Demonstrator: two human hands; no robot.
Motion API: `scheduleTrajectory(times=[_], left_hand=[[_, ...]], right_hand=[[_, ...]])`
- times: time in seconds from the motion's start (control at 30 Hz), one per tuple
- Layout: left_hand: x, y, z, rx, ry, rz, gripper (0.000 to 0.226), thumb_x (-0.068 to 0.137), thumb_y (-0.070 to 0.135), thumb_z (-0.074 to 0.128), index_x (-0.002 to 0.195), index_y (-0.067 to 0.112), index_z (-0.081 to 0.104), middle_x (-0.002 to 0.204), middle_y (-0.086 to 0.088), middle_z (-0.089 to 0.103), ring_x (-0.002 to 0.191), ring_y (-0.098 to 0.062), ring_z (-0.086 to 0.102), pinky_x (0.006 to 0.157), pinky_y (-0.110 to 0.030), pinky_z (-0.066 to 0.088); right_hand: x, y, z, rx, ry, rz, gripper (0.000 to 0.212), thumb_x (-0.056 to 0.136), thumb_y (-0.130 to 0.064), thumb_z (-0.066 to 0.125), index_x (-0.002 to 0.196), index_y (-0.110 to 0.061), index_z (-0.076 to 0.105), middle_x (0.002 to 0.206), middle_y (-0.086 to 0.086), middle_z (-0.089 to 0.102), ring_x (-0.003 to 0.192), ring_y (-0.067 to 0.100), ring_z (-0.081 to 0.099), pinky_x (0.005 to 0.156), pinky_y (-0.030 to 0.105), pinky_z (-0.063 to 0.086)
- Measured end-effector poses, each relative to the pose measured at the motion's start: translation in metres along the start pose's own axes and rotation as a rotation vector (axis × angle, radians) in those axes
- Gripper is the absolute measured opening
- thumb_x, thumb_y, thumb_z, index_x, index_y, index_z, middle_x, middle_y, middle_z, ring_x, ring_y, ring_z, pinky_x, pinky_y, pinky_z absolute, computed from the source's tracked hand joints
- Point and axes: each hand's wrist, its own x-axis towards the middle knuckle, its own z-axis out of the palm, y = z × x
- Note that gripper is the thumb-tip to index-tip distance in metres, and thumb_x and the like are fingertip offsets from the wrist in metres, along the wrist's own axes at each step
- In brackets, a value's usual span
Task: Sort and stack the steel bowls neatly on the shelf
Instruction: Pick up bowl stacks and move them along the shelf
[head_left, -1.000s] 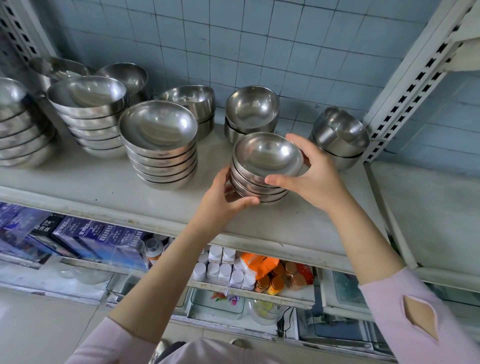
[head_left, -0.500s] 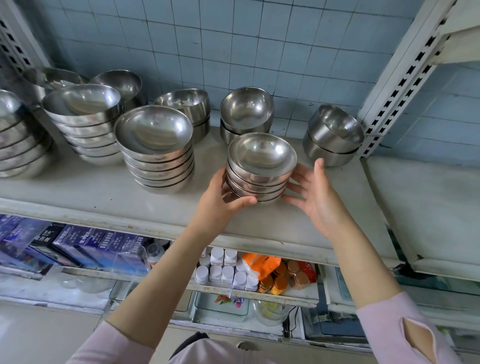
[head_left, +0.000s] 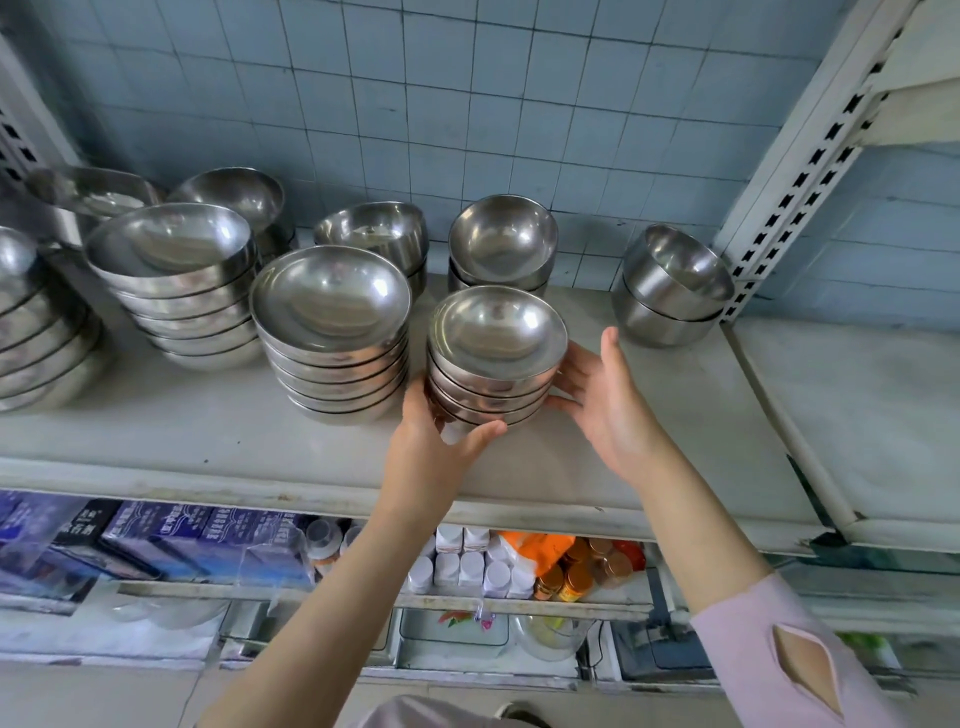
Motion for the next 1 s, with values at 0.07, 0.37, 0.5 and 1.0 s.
scheduleTrajectory(times=[0.07,0.37,0.5,1.0], left_hand=[[-0.005,0.001,-0.005,-0.018,-0.03,-0.04,0.086,0.065,0.049,0.078,0.132,0.009,0.043,0.121,0.003,0.06,0.116,-0.017,0.058,0.094,-0.028,0.048],[-0.034,0.024,0.009,0.118,-0.317,0.066,0.02,0.087,0.034,0.068,0.105,0.026,0.069,0.099,0.017,0.071,0.094,0.006,0.065,0.08,-0.006,0.048],[-0.025,0.048,0.07,0.072,-0.363,0.123,0.06,0.087,0.04,0.066,0.14,0.023,0.045,0.133,0.007,0.055,0.125,-0.003,0.051,0.099,-0.012,0.042],[0.077,0.086,0.173,0.004,0.457,-0.087,0.117,0.08,0.046,0.073,0.151,0.0,-0.009,0.162,-0.009,-0.004,0.149,-0.018,-0.004,0.105,-0.012,-0.018]], right_hand=[[0.0,0.002,-0.004,0.046,0.037,-0.016,0.072,0.103,-0.055,0.011,0.147,-0.01,0.045,0.146,0.008,0.055,0.133,0.021,0.053,0.11,0.041,0.043],[-0.002,-0.01,-0.108,0.028,0.594,-0.237,0.073,0.085,-0.074,0.049,0.133,-0.019,0.051,0.125,-0.001,0.061,0.12,0.017,0.06,0.089,0.025,0.05],[0.024,-0.015,-0.154,-0.139,0.608,-0.176,0.089,0.077,-0.055,0.069,0.15,-0.022,0.03,0.151,0.002,0.041,0.138,0.015,0.043,0.111,0.033,0.039],[0.083,-0.026,-0.2,-0.503,0.215,-0.222,0.118,0.059,-0.036,0.095,0.152,-0.035,0.022,0.144,-0.015,0.046,0.129,0.004,0.046,0.107,0.024,0.036]])
